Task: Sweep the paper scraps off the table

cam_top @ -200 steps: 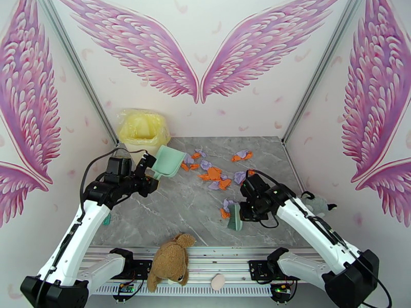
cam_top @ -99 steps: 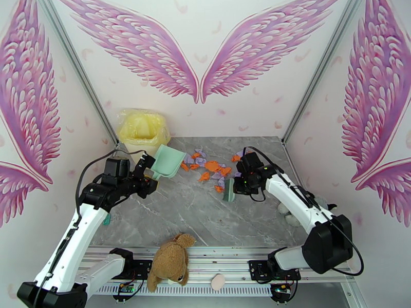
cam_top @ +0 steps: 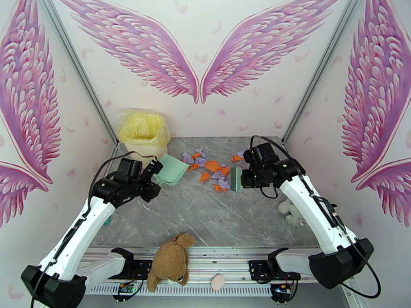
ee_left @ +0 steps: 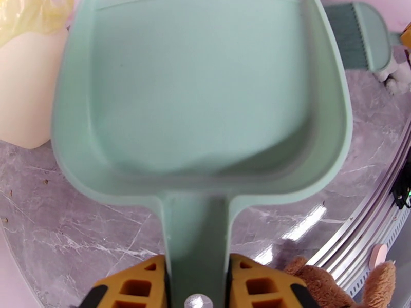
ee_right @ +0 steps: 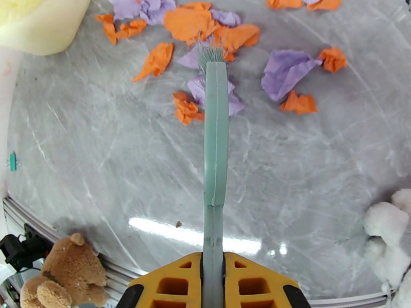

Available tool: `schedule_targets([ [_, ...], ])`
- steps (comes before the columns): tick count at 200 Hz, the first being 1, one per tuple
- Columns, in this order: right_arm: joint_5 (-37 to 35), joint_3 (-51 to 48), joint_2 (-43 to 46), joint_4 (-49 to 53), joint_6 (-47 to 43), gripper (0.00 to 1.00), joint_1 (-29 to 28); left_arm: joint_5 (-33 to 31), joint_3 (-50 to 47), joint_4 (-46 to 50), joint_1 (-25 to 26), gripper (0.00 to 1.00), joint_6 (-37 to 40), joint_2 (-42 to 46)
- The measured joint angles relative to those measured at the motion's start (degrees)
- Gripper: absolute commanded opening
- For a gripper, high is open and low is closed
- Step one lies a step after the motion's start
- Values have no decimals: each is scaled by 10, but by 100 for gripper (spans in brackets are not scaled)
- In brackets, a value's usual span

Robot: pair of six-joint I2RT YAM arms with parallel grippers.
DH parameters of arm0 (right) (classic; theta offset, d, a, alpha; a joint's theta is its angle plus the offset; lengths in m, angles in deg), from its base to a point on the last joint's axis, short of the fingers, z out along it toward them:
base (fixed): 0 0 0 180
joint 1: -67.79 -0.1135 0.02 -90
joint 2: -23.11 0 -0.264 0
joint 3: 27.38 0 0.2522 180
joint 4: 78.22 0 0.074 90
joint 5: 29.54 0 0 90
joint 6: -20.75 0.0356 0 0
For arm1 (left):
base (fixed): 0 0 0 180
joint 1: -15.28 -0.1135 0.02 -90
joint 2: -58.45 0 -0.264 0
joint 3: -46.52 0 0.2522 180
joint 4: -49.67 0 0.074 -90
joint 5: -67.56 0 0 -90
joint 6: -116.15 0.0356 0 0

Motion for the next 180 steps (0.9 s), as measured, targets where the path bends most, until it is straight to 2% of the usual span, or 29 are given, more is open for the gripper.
schedule_targets([
  [30,81,81,-79,-43,37,0,3,-5,0,-4,0,0,-12,10],
  [53,161,154,-191,-126,100,0,-2,0,0,-6,0,0,-20,29],
  [86,214,278,-364,-223,207,0,-25,2,0,-6,0,0,-28,38],
  [108,230,358,-468,-269,278,0,-43,5,-5,-7,0,0,-31,43],
  [126,232,377,-524,-311,340,0,-55,7,-12,-8,0,0,-34,50],
  [156,218,384,-583,-352,420,0,-70,9,-19,-8,0,0,-37,52],
  [180,197,385,-601,-356,450,0,-73,10,-23,-15,0,0,-38,52],
])
